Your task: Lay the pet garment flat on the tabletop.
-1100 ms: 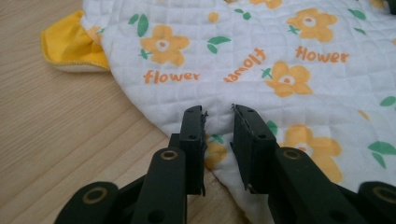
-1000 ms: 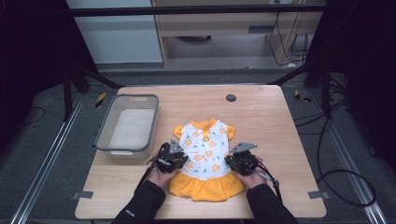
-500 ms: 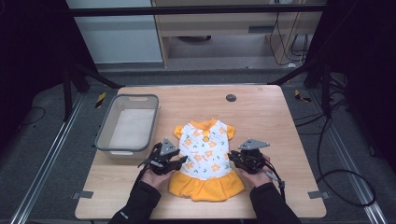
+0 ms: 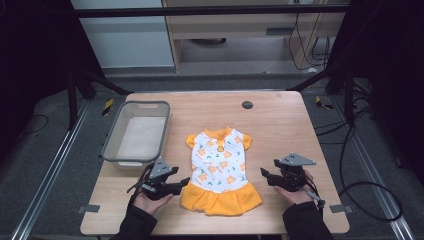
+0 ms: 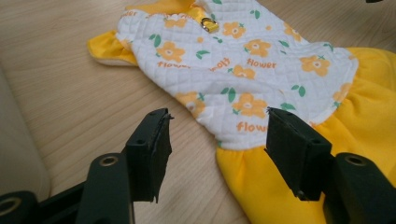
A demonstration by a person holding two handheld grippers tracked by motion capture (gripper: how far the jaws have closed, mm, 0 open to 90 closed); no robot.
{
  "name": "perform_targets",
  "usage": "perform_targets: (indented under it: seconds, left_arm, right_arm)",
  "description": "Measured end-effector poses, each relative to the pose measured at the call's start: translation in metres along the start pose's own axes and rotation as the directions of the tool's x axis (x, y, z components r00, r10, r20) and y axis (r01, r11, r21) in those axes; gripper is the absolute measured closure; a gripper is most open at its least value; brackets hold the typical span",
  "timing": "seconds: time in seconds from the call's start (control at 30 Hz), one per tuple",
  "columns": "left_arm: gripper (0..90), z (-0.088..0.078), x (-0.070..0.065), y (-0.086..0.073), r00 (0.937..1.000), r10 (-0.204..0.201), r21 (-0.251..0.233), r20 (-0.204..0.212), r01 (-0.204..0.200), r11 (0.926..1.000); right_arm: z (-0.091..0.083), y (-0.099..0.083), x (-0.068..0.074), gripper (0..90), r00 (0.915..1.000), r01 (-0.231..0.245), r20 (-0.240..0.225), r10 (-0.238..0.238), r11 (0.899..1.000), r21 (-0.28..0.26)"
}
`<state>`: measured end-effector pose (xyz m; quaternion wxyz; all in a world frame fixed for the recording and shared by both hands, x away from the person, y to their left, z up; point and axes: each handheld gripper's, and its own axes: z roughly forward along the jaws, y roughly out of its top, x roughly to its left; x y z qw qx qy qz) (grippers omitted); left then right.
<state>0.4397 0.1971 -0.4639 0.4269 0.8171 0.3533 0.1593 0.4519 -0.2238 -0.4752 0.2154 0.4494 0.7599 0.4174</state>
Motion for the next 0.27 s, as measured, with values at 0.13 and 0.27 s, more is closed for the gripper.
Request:
perform_targets:
  seconds: [0.13,0.27]
  left_arm:
    - [35.0,-0.01,0.007,-0.01,0.9993,-0.033,0.006,-0.015,0.033,0.9994]
    - [32.9,-0.018,0.013,-0.018,0.9982,-0.052,0.011,-0.031,0.053,0.9986]
  right_arm:
    - [-0.004,-0.005,-0.005,27.1,0.9997,-0.005,0.023,0.005,1.0,0.002]
    - [-0.005,-0.011,-0.008,22.4,0.9988,0.015,0.046,-0.016,1.0,0.02]
